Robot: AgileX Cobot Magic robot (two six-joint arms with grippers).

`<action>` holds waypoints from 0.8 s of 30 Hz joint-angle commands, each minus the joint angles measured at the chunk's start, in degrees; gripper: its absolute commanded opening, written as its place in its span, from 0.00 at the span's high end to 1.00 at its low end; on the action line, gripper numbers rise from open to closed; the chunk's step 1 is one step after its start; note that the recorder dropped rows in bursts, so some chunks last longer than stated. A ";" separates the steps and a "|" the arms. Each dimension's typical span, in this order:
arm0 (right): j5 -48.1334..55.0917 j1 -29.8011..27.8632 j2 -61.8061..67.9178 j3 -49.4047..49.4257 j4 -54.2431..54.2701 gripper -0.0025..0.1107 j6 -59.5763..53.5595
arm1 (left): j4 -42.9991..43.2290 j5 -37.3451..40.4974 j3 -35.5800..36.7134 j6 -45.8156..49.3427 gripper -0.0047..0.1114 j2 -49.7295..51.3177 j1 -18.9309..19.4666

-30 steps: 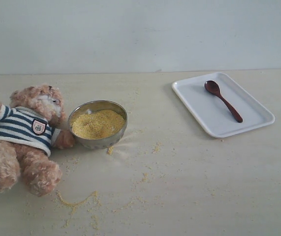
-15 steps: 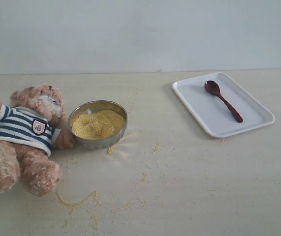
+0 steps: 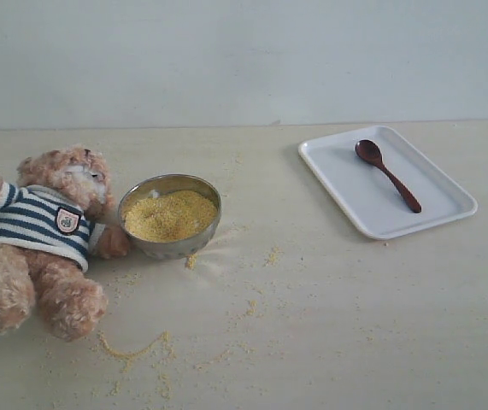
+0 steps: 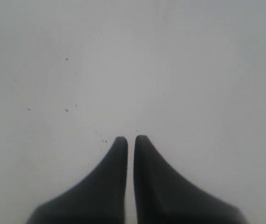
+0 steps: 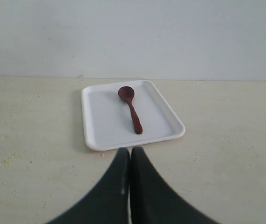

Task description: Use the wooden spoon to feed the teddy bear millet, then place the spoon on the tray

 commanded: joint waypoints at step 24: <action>-0.69 -0.14 -0.15 -0.02 -0.34 0.98 -0.04 | 59.31 -12.85 10.75 -51.45 0.92 -0.40 -4.36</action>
